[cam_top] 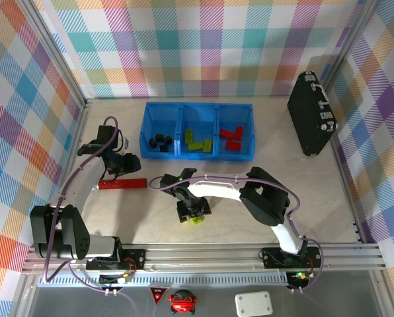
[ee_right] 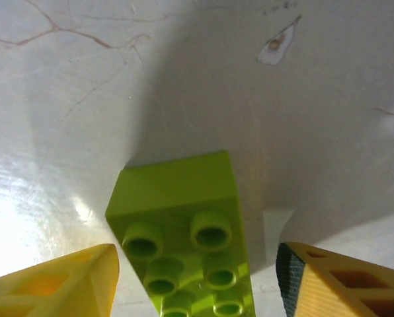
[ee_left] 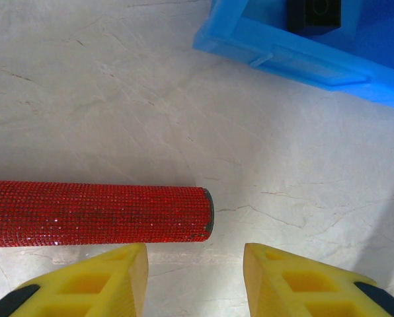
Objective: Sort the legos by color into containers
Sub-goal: Pick up the lego from the bottom-center of the table, then place the lego in the container.
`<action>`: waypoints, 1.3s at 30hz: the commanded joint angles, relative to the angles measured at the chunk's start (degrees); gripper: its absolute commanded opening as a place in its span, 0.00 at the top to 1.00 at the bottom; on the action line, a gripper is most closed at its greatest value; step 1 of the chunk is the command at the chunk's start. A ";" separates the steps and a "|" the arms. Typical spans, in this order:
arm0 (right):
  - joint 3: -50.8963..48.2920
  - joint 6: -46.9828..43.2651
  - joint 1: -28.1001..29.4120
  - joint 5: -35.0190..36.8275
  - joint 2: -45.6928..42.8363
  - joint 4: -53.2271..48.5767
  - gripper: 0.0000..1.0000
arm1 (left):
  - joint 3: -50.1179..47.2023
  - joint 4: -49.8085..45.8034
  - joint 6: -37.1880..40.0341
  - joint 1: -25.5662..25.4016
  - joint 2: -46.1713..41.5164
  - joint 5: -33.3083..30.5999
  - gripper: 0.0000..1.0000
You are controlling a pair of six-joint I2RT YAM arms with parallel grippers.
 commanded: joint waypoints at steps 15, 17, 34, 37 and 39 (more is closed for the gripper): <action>0.96 -0.30 0.47 0.57 -1.67 -0.52 0.60 | 0.18 0.30 1.22 0.79 0.05 0.65 0.57; 1.84 -0.45 0.38 1.39 -2.25 -1.49 0.61 | 0.11 0.28 1.22 0.79 0.05 0.63 0.57; 15.35 -7.95 -8.86 5.37 -3.37 -5.77 0.60 | -0.18 1.49 1.91 0.79 -2.11 3.51 0.57; 18.16 -9.51 -11.25 6.36 -2.65 -5.52 0.60 | -0.77 2.77 2.44 0.81 -4.12 5.93 0.56; 20.12 -10.14 -13.05 6.78 -2.01 -5.58 0.60 | -1.23 4.36 2.66 0.87 -6.14 8.19 0.56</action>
